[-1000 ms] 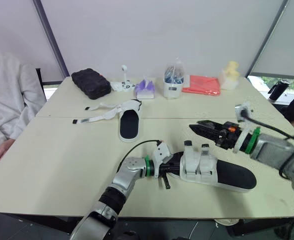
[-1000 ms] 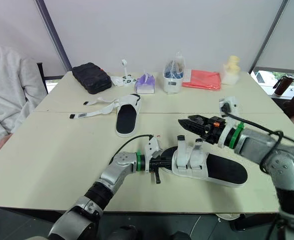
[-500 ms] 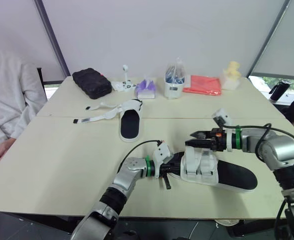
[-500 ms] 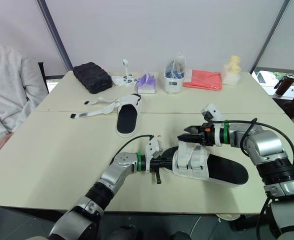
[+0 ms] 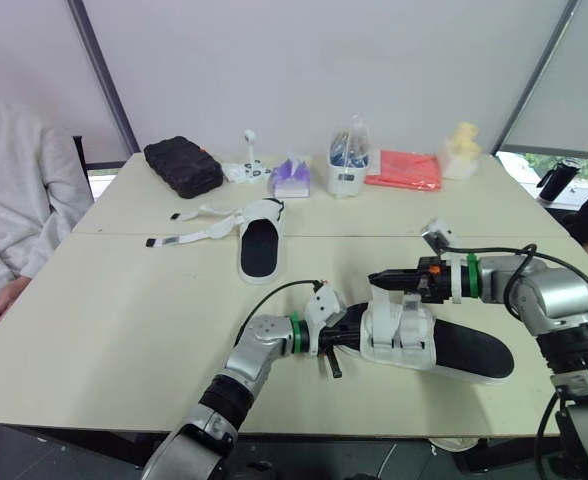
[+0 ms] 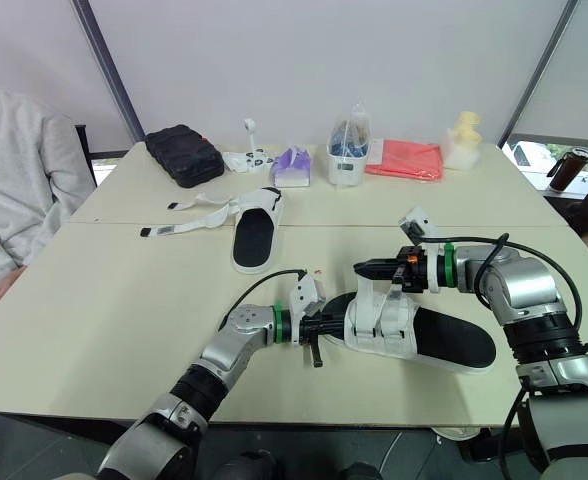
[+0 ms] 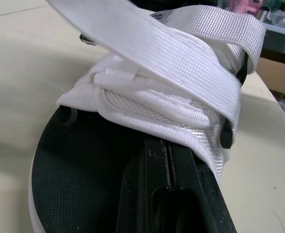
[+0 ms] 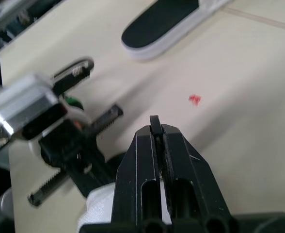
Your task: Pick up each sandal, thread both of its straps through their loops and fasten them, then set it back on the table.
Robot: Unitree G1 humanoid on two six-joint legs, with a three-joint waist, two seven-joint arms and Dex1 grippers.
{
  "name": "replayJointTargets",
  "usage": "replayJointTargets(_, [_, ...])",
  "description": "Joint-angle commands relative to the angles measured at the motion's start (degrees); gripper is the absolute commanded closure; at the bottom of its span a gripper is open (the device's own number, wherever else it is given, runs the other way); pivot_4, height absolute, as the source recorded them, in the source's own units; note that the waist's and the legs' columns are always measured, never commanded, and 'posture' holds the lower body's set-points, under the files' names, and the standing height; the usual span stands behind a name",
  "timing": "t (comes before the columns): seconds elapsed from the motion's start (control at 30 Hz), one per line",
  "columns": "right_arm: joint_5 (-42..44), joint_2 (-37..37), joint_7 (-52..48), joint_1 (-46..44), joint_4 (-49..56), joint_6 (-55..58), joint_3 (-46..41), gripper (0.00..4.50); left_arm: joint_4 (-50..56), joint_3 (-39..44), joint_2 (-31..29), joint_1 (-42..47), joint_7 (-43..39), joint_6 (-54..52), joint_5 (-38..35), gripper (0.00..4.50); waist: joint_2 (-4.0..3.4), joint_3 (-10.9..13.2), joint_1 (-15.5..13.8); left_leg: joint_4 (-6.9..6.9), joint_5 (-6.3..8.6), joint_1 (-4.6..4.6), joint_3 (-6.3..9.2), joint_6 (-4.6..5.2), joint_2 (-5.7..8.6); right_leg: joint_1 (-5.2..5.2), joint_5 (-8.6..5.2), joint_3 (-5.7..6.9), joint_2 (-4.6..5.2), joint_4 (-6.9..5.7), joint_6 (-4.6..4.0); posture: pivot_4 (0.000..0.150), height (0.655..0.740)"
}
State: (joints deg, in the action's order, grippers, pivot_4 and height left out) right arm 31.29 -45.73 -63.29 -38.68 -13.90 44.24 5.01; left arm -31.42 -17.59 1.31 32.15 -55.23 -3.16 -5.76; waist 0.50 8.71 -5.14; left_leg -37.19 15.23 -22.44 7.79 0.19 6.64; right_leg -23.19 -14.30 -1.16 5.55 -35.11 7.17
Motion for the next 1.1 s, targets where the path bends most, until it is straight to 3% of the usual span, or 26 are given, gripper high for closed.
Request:
replayJointTargets(0.03, [-2.74,-0.92,1.56,-0.87,-0.88,-2.38,-2.69,4.42,-3.46,-0.73,-0.32,-0.87,1.59,-1.51,1.62,4.50,0.00,0.00,0.07,0.00,0.00,0.00,0.00,0.00,0.00,-0.01,0.00,0.00,0.00,0.00,0.00,0.150,0.7400])
replayJointTargets(0.2, [-11.08,-2.44,0.99,2.66,0.52,-6.80,4.06,4.42,-4.14,-0.74,-0.20,-0.31,1.62,-1.17,1.66,4.50,-0.04,-0.02,0.11,0.03,-0.02,0.00,0.00,-0.03,-0.02,-0.02,0.01,0.00,-0.03,-0.03,0.01,0.150,0.7400])
replayJointTargets(0.47, [-19.83,-1.43,1.56,2.61,-1.03,-14.99,7.93,4.42,-4.69,-0.91,-0.08,0.04,1.69,-0.58,1.88,4.50,-0.02,-0.05,0.15,-0.01,-0.03,0.11,0.00,-0.05,-0.01,0.02,0.02,0.02,-0.04,-0.02,0.04,0.150,0.7400])
replayJointTargets(0.67, [-17.81,-1.11,3.52,3.35,2.47,-13.08,1.60,1.43,-4.67,-0.90,-0.09,-0.23,1.68,-0.35,1.83,4.50,-0.03,-0.05,0.01,0.01,-0.04,0.08,0.01,-0.07,0.00,0.00,0.03,0.02,-0.05,-0.02,0.05,0.150,0.7400])
replayJointTargets(0.77, [-9.00,-0.83,5.76,3.97,5.13,-1.68,-9.20,0.10,-2.64,0.11,-0.70,-1.08,2.24,0.02,1.14,4.50,-0.05,-0.03,-0.12,0.02,-0.05,0.02,0.02,-0.08,-0.01,0.00,0.04,0.00,-0.03,-0.02,0.04,0.150,0.7400])
replayJointTargets(0.93, [5.78,-4.66,3.29,15.59,14.65,16.12,-24.58,0.10,7.88,2.16,-4.94,-3.34,2.26,-2.01,-0.24,4.50,-0.04,-0.01,0.06,0.24,-0.04,-0.13,0.04,-0.08,-0.06,-0.14,0.05,-0.04,-0.02,-0.02,0.01,0.150,0.7400])
replayJointTargets(1.1, [11.21,-5.77,3.40,27.95,19.85,21.43,-30.99,0.10,20.11,3.84,-10.35,-5.91,1.92,-6.20,-3.08,4.50,-0.29,0.13,1.67,0.50,-0.04,-0.16,-0.01,-0.10,-0.22,-0.33,0.04,-0.11,-0.10,-0.07,-0.03,0.150,0.7400])
